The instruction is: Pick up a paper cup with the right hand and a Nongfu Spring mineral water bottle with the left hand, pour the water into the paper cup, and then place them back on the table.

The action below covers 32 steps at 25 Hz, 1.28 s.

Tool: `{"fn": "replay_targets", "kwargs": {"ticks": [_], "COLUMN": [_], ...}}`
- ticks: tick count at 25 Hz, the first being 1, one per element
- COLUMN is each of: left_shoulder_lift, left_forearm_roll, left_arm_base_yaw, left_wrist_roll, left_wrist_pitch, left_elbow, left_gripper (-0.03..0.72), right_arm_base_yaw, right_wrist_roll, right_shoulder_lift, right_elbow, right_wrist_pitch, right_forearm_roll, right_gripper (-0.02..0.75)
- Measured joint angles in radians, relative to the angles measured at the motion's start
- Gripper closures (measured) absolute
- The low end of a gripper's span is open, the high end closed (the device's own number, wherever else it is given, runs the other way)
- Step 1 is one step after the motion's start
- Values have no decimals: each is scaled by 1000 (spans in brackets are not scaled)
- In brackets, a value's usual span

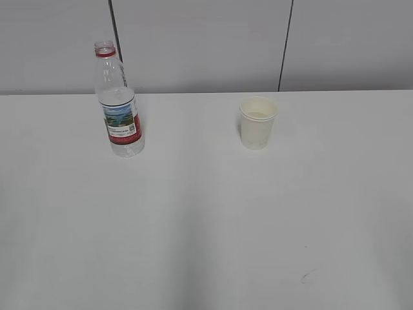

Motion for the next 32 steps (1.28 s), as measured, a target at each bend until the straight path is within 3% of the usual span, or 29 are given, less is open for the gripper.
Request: {"fn": "replay_targets", "kwargs": {"ticks": [32], "left_shoulder_lift": [0], "left_forearm_roll": [0], "left_arm_base_yaw": [0], "left_wrist_roll": [0], "left_wrist_pitch": [0], "left_elbow": [0], "left_gripper": [222], "right_arm_base_yaw": [0], "right_wrist_roll": [0], "right_shoulder_lift": [0], "right_elbow": [0], "right_wrist_pitch": [0], "right_forearm_roll": [0], "right_gripper": [153]}}
